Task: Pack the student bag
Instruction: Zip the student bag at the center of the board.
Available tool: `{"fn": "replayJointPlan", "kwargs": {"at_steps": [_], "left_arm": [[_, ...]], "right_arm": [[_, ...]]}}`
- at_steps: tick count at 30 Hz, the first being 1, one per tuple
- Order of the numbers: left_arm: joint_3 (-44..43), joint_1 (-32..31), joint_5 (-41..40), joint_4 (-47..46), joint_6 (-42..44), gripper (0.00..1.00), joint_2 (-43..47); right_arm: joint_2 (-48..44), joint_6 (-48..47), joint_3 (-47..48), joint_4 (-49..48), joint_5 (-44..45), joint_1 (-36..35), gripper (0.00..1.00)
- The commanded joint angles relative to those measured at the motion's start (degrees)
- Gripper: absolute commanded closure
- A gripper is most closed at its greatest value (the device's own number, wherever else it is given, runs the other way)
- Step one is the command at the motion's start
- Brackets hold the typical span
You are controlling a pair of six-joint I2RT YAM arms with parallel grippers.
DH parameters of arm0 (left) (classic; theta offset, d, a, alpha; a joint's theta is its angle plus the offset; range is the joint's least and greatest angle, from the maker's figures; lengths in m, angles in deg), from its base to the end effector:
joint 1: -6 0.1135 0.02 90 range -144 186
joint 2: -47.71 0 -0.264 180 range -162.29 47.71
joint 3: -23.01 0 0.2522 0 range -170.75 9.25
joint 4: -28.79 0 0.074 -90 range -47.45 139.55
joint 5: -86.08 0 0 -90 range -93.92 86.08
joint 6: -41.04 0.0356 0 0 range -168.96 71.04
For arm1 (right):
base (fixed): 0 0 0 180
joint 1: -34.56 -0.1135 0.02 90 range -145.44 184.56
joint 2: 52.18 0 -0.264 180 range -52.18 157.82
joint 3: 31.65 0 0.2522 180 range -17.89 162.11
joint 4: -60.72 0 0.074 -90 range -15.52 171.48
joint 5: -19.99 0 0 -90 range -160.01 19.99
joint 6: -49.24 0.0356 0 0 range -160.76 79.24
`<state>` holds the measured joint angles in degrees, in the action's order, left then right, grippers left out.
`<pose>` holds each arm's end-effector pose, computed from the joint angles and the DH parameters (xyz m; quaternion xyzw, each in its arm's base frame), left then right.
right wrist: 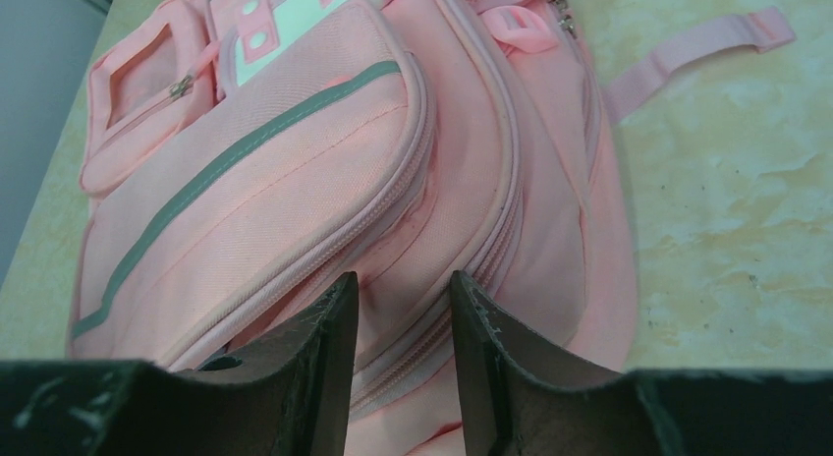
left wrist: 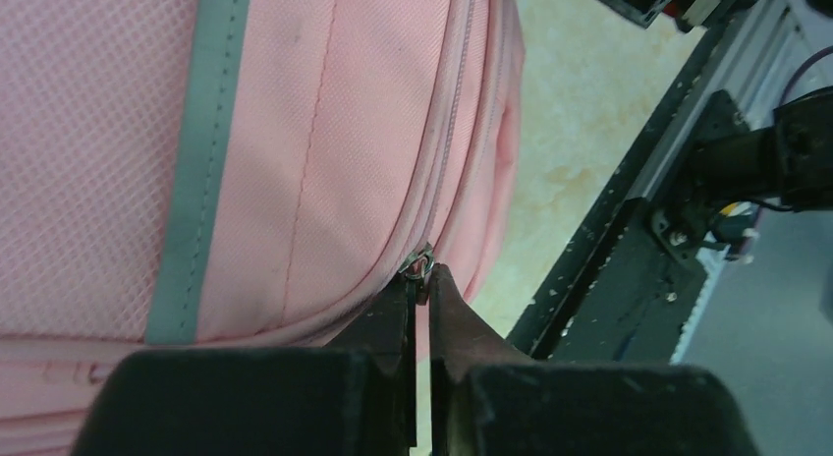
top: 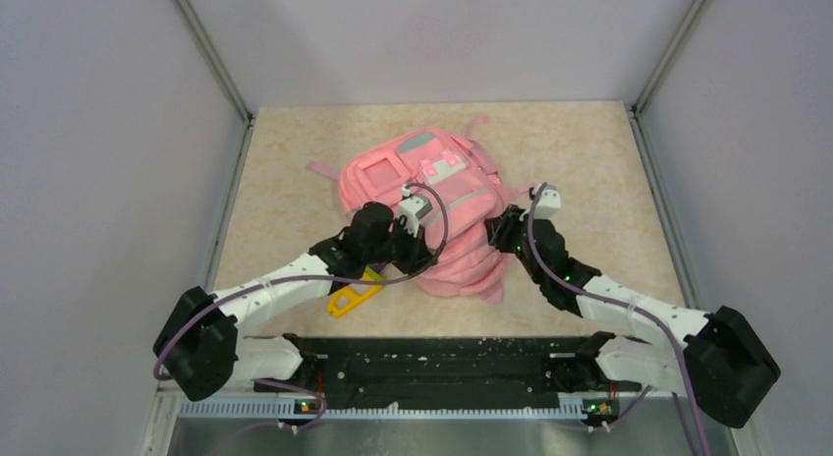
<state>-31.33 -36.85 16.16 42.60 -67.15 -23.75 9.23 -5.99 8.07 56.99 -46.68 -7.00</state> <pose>0.1891 -0.1921 0.2343 0.2669 0.8186 -0.3772 0.3411 0.1811 0.1417 0.2192 0.0718 0.7978 0.2273 0.5539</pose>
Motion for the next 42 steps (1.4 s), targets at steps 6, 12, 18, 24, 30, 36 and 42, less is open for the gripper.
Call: {"fn": "replayJointPlan", "kwargs": {"at_steps": [6, 12, 18, 24, 30, 36, 42], "left_arm": [[-1.9, -5.4, 2.5, -21.8, -22.8, 1.00, -10.0], [-2.1, -5.3, -3.6, -11.2, -20.1, 0.61, -4.4], [0.5, -4.5, -13.9, 3.7, -19.2, 0.36, 4.9], [5.3, -1.8, -17.3, 4.2, -22.0, 0.29, 13.8], [7.6, 1.0, -20.9, -3.1, -27.2, 0.28, 16.5], [7.9, 2.5, -24.5, -6.4, -28.5, 0.28, 13.9], [8.6, 5.3, -26.5, -6.7, -28.8, 0.28, 10.6]], "right_arm": [[1.5, 2.8, -1.1, 1.2, 1.0, -4.4, 0.59], [-5.7, -2.7, -0.6, 9.4, 2.4, -4.3, 0.39], [-12.3, -9.3, -0.6, 13.8, -4.9, -5.2, 0.29], [-14.2, -13.8, 0.7, 12.0, -4.0, -13.6, 0.28], [-5.7, -14.2, 5.3, 9.8, 2.1, -20.4, 0.34], [4.6, -12.7, 11.3, 10.7, 11.1, -26.1, 0.39], [11.1, -9.3, 14.9, 13.9, 17.5, -27.2, 0.49]]}}
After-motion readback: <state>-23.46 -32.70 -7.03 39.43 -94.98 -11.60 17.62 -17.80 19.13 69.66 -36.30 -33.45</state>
